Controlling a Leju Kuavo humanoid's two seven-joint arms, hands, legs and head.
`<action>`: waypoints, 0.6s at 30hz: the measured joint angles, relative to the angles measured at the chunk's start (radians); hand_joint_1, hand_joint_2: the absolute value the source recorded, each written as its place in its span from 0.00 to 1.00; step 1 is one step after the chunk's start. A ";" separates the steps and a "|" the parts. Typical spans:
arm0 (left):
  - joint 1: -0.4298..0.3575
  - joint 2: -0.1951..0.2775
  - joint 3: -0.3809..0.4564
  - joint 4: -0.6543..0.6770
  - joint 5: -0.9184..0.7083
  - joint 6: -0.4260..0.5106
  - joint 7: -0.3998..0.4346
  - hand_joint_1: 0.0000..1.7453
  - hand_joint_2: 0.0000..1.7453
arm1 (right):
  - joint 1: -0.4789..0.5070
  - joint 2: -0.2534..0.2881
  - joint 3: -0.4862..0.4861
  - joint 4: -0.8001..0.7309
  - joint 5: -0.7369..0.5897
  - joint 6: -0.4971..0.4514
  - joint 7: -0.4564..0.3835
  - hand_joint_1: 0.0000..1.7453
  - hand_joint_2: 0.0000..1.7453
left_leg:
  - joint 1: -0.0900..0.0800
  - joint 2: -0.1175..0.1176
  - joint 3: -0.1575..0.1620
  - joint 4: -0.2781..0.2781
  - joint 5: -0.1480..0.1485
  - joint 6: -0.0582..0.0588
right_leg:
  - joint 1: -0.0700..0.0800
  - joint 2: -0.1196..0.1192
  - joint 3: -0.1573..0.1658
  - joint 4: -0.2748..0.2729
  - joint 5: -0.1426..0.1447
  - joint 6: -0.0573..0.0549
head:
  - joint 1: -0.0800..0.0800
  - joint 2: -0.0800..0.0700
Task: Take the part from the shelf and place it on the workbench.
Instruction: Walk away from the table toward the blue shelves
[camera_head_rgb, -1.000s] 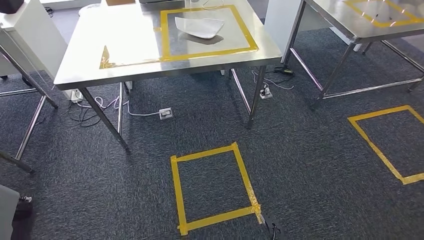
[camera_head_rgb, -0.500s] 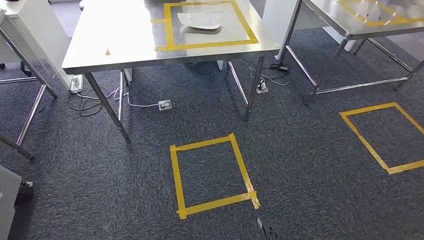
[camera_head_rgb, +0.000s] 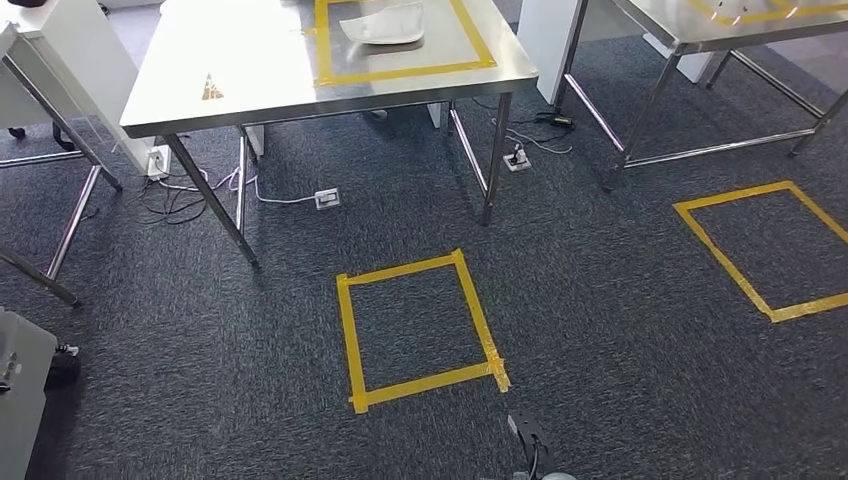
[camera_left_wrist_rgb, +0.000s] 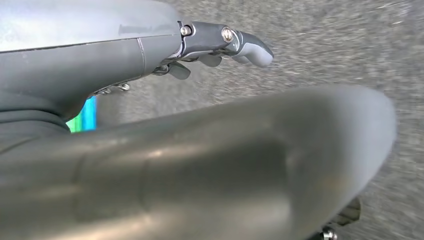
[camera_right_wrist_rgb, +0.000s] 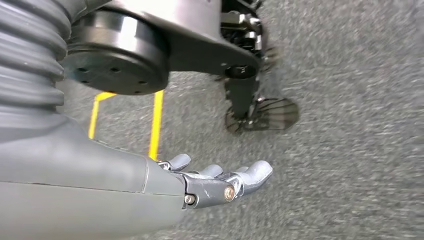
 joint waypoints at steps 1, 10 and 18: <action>-0.005 -0.002 0.000 0.000 -0.004 -0.009 0.002 0.00 0.75 | 0.000 -0.001 -0.002 0.000 -0.007 0.003 -0.013 0.00 0.25 | 0.000 0.000 0.045 -0.062 0.014 0.002 | -0.001 -0.001 -0.013 0.006 0.004 0.004 | 0.000 0.000; 0.025 -0.015 -0.047 -0.010 0.080 -0.041 -0.058 0.00 0.50 | 0.038 -0.026 -0.042 -0.008 -0.064 0.034 -0.021 0.00 0.75 | -0.008 0.001 0.138 -0.243 -0.013 0.045 | 0.004 0.000 -0.036 0.002 0.036 0.006 | 0.007 0.000; 0.088 0.006 -0.212 -0.054 0.281 -0.031 -0.085 0.00 0.00 | 0.093 -0.042 -0.045 -0.047 -0.034 0.037 -0.040 0.00 0.00 | -0.012 0.003 0.130 -0.236 -0.005 0.054 | 0.001 0.003 -0.037 -0.006 0.065 0.028 | 0.007 0.000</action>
